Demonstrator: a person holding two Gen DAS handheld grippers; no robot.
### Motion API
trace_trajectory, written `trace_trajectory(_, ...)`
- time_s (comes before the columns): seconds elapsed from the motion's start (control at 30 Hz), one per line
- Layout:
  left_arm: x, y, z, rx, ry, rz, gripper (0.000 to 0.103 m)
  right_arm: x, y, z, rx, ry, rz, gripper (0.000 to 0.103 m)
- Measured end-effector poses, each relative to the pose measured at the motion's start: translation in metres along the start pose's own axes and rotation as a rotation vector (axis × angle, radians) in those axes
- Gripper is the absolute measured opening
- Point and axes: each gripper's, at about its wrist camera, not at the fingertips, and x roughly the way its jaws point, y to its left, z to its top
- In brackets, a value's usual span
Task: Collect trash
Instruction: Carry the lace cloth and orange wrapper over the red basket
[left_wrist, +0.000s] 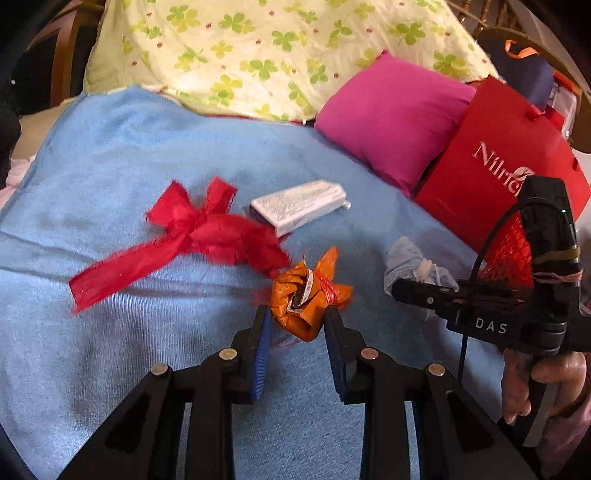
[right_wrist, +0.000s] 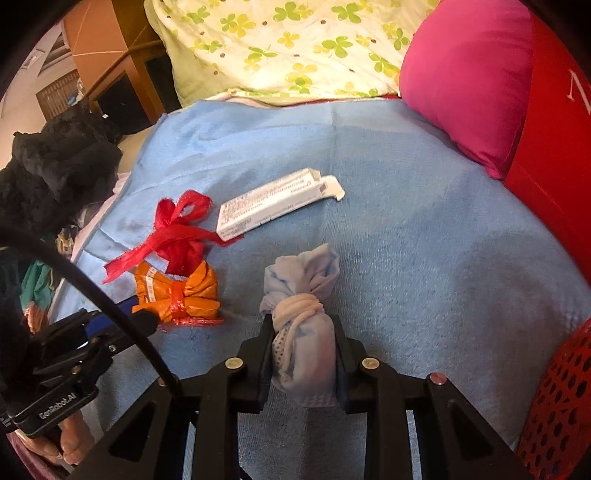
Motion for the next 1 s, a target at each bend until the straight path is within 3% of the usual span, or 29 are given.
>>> trace_trajectory(0.07, 0.010, 0.004, 0.000, -0.023, 0.036, 0.014, 0.035, 0.005, 0.002, -0.001, -0.004, 0.016, -0.006, 0.028)
trace_trajectory(0.13, 0.017, 0.009, -0.001, -0.057, 0.067, 0.011, 0.051, 0.008, 0.005, -0.003, -0.011, 0.026, -0.010, 0.028)
trace_trajectory(0.23, 0.016, 0.011, 0.000, -0.061, 0.052, 0.033, 0.058, 0.011, 0.007, -0.004, -0.016, 0.034, -0.018, 0.028)
trace_trajectory(0.4, 0.018, 0.009, -0.001, -0.029, 0.035, 0.042, 0.058, 0.009, 0.003, -0.004, -0.001, 0.029, -0.019, 0.028)
trace_trajectory(0.47, 0.020, 0.005, -0.001, -0.002, 0.032, 0.045, 0.048, 0.007, 0.000, -0.004, 0.006, 0.024, -0.023, 0.028)
trace_trajectory(0.5, 0.021, 0.003, -0.002, 0.011, 0.037, 0.039, 0.038, 0.007, 0.000, -0.003, 0.011, 0.022, -0.025, 0.028)
trace_trajectory(0.7, 0.017, -0.008, -0.002, 0.071, 0.004, 0.025, 0.037, 0.005, -0.001, -0.003, 0.015, 0.018, -0.026, 0.028)
trace_trajectory(1.0, 0.006, -0.003, 0.000, 0.051, -0.033, 0.020, 0.037, -0.011, 0.003, -0.001, -0.009, -0.034, -0.011, 0.028)
